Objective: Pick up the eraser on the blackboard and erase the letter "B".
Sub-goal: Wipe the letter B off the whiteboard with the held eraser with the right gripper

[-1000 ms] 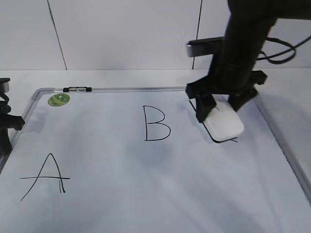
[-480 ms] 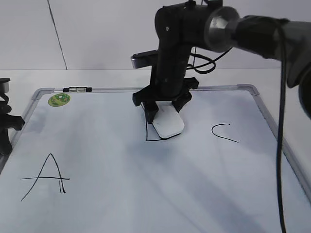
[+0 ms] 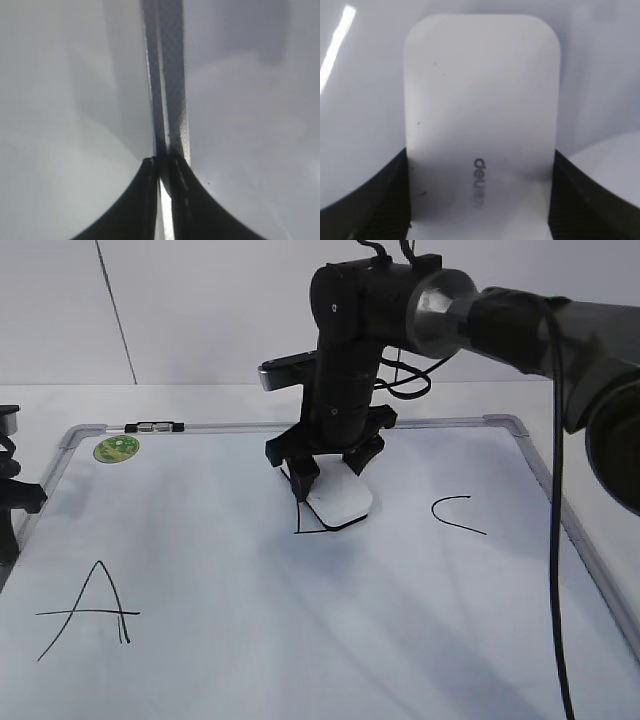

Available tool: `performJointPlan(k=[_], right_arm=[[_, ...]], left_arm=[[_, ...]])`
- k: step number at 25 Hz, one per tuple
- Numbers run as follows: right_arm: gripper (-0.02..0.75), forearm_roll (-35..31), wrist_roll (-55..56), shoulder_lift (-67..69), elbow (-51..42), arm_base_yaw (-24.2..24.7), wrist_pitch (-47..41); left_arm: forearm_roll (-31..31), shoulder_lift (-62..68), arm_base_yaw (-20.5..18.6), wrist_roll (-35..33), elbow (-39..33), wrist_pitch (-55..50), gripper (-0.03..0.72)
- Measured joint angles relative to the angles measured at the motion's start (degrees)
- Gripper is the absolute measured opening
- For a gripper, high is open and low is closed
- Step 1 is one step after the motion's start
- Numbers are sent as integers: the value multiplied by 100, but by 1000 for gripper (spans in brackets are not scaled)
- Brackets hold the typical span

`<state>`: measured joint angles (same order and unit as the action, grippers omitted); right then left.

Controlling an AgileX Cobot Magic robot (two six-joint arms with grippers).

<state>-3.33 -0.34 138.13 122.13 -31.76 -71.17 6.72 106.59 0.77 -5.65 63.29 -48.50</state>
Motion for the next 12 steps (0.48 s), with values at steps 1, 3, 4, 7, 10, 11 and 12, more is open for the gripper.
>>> performJointPlan(k=[1, 3, 4, 7, 10, 11, 12], right_arm=[[510, 14, -23, 0, 14, -51, 0], [510, 29, -45, 10, 28, -213, 0], [510, 29, -45, 10, 28, -315, 11], [510, 29, -57, 12, 32, -713, 33], [510, -51, -68, 22, 32, -1034, 45], [510, -81, -68, 22, 32, -1099, 45], [510, -103, -68, 22, 32, -1129, 45]], left_arm=[[-24, 0, 0, 0, 0, -13, 37], [-37, 0, -10, 11, 0, -52, 37], [-37, 0, -10, 11, 0, -64, 37], [-37, 0, -10, 11, 0, -86, 37], [-27, 0, -10, 11, 0, -86, 37], [-27, 0, -10, 11, 0, -86, 37], [-27, 0, -10, 11, 0, -88, 37]])
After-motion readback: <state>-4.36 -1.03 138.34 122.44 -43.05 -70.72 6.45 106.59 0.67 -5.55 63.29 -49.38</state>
